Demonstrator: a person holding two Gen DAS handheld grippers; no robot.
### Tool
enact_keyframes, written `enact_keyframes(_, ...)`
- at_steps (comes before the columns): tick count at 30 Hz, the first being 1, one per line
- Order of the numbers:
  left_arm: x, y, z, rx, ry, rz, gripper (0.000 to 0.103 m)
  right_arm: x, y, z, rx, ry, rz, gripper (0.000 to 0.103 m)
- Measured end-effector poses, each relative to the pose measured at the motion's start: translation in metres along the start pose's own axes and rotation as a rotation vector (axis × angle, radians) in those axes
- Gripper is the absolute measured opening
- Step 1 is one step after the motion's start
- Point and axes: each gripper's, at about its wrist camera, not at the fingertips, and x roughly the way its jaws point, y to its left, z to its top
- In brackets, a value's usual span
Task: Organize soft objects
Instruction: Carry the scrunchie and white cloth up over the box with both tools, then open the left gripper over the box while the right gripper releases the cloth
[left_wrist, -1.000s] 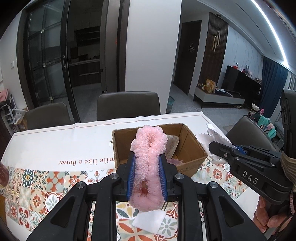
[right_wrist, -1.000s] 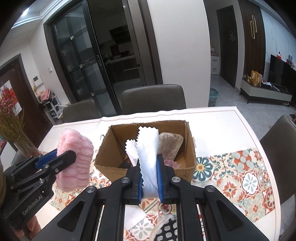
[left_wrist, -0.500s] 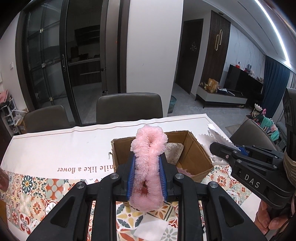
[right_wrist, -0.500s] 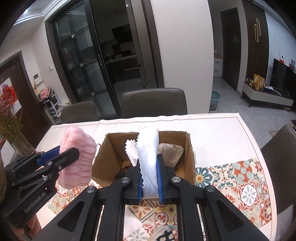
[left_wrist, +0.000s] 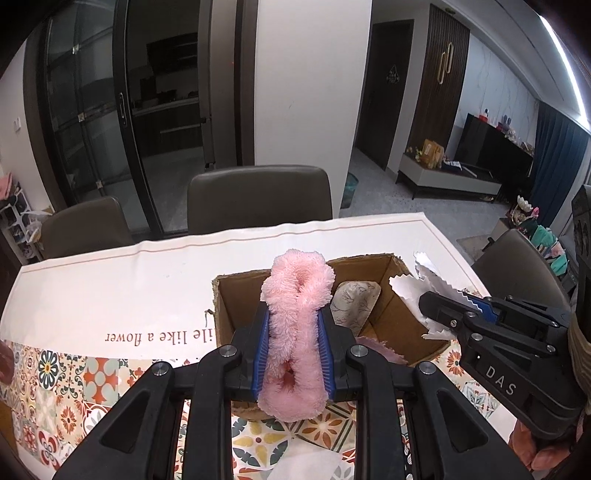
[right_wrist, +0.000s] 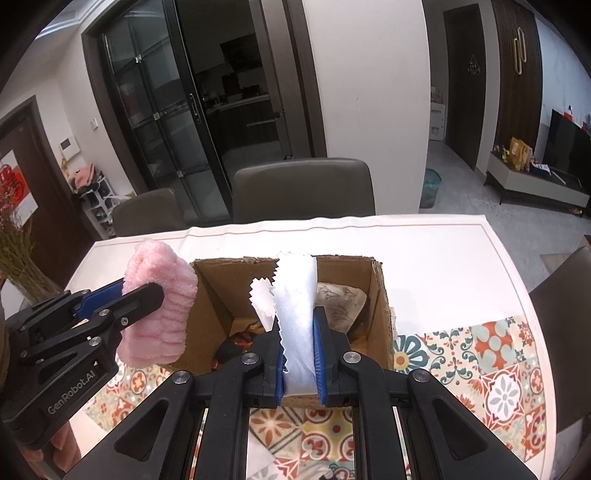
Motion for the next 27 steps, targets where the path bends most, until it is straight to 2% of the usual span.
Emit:
enact_keyframes(13, 0.046, -0.001, -0.004, 0.005, 0.119, 0.029, 0.026, 0.044, -0.019, -0.002, 0.027, 0.108, 0.001, 0.014)
enact_keyframes(22, 0.067, 0.004, -0.008, 0.002, 0.173, 0.034, 0.028, 0.064, -0.023, -0.007, 0.024, 0.163, -0.004, 0.014)
enact_keyframes(25, 0.071, 0.004, -0.009, 0.006, 0.178, 0.035, 0.037, 0.07, -0.022, -0.007, 0.02, 0.176, 0.002, 0.018)
enact_keyframes(27, 0.07, 0.005, -0.01, 0.009, 0.171, 0.043, 0.043, 0.074, -0.023, -0.007, 0.023, 0.191, 0.006, 0.028)
